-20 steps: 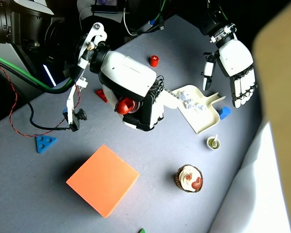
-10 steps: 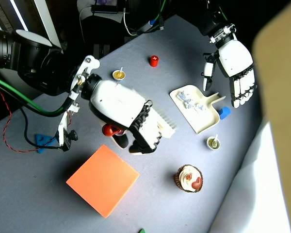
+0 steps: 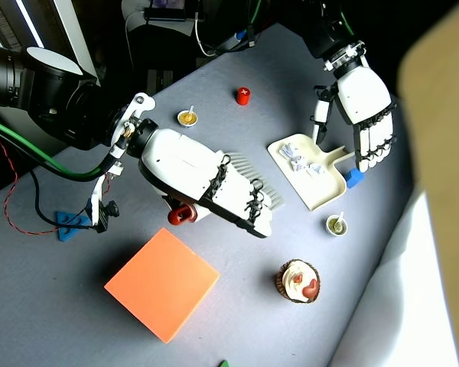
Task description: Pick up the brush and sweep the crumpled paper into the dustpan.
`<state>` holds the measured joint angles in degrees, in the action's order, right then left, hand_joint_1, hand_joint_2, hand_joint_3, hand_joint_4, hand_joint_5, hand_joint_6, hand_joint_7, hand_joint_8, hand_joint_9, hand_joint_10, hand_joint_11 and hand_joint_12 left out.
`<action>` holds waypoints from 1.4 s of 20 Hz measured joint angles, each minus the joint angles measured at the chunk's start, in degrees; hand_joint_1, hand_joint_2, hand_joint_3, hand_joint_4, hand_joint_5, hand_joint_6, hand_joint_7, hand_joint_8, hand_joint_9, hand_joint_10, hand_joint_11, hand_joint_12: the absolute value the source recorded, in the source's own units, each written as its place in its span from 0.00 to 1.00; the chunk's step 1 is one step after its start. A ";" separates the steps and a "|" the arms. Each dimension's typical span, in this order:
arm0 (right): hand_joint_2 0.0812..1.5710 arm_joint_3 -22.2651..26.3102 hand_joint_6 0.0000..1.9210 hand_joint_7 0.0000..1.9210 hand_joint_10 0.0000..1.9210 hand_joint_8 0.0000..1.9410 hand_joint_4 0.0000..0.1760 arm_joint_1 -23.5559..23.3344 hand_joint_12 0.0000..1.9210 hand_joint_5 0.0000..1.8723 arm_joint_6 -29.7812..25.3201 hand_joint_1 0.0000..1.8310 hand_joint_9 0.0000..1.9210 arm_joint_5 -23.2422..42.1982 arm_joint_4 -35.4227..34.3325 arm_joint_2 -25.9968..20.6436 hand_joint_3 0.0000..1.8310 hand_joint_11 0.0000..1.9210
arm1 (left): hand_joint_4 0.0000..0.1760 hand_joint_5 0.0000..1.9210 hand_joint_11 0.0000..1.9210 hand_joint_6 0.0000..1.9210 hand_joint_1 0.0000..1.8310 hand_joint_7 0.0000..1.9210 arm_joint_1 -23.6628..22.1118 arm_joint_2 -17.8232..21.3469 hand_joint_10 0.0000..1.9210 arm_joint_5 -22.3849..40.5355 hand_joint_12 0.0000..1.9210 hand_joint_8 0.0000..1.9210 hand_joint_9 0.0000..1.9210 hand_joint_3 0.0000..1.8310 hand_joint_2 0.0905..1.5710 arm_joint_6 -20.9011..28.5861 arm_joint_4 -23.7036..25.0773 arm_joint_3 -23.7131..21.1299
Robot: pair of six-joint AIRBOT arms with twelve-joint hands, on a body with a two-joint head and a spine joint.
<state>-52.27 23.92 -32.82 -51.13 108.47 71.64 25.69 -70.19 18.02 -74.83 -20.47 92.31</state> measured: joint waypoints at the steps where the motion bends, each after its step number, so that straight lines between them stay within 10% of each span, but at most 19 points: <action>1: 0.46 0.42 0.00 0.00 0.00 0.00 0.00 -0.70 0.00 0.00 1.40 0.45 0.00 0.22 -2.64 -0.57 0.00 0.00 | 0.00 0.25 0.20 0.01 0.50 0.24 -0.55 0.02 0.00 0.00 0.08 0.00 0.23 0.00 0.58 -0.79 -0.83 -0.02; 9: 0.48 6.29 0.00 0.00 0.00 0.00 0.00 -3.10 0.00 0.00 6.19 0.40 0.00 1.49 -12.94 -5.81 0.00 0.00 | 0.00 0.24 0.20 0.00 0.48 0.24 -2.40 1.07 0.00 -0.26 0.07 0.00 0.22 0.00 0.59 -4.46 -3.91 -2.16; 28: 0.52 23.15 0.00 0.00 0.00 0.00 0.00 -0.50 0.00 0.00 -3.67 0.43 0.00 -0.26 0.31 -20.37 0.01 0.00 | 0.00 0.19 0.17 0.00 0.41 0.20 -1.05 3.93 0.00 1.07 0.06 0.00 0.19 0.00 0.67 -5.03 -6.64 -3.52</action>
<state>-29.12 23.42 -36.49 -51.40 108.77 51.27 24.64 -66.26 19.09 -79.85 -27.11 88.79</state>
